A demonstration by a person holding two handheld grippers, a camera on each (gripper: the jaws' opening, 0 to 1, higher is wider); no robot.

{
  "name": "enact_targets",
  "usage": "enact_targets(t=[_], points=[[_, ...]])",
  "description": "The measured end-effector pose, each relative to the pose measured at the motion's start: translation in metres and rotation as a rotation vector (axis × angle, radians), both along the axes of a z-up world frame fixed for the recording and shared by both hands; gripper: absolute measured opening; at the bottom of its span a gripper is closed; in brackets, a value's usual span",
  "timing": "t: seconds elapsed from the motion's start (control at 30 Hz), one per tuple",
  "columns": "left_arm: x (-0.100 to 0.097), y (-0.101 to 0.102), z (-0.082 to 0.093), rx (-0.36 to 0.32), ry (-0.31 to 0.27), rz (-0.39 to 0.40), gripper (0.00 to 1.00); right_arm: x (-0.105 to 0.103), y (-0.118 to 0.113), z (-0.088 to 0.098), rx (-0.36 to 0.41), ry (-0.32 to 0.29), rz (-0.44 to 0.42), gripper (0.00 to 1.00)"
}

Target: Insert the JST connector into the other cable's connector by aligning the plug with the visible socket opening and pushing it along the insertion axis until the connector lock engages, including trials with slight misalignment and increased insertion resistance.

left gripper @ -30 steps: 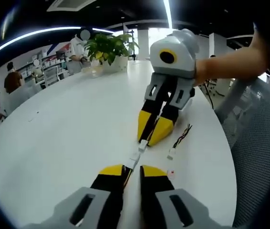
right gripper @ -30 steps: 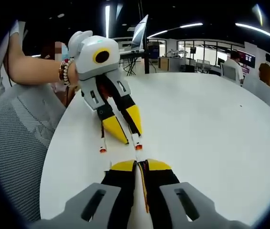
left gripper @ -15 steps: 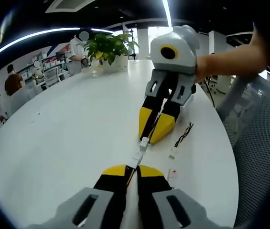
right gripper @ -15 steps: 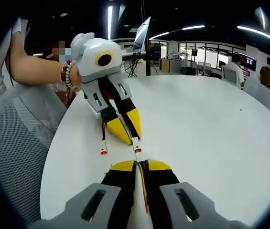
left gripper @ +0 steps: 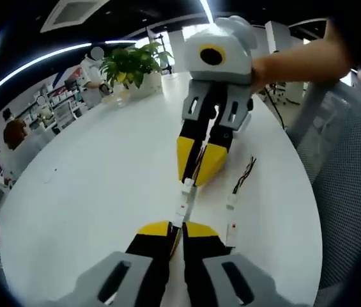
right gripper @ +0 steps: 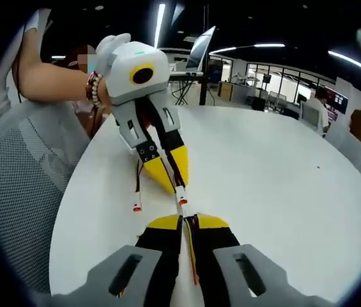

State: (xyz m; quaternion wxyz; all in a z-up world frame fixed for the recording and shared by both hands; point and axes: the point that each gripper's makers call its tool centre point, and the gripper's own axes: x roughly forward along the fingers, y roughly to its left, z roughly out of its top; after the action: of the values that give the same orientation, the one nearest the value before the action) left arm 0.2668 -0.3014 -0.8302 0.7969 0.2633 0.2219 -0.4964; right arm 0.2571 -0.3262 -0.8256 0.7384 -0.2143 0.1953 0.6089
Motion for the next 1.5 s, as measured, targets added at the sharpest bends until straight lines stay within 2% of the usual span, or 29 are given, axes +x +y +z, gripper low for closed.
enact_targets(t=[0.13,0.53,1.27,1.5], points=[[-0.001,-0.001,0.001,0.022,-0.018,-0.018,0.0,0.001,0.001,0.0,-0.021,-0.03,0.008,0.05],[-0.001,-0.003,0.005,0.005,-0.012,-0.003,0.0,-0.002,0.003,-0.002,-0.042,-0.047,0.031,0.05],[-0.003,-0.004,0.006,0.009,-0.013,-0.009,0.0,-0.003,0.002,-0.003,-0.057,-0.048,0.037,0.05],[-0.005,-0.008,0.011,-0.009,-0.02,-0.015,0.0,-0.003,0.004,-0.001,-0.051,-0.055,0.041,0.05]])
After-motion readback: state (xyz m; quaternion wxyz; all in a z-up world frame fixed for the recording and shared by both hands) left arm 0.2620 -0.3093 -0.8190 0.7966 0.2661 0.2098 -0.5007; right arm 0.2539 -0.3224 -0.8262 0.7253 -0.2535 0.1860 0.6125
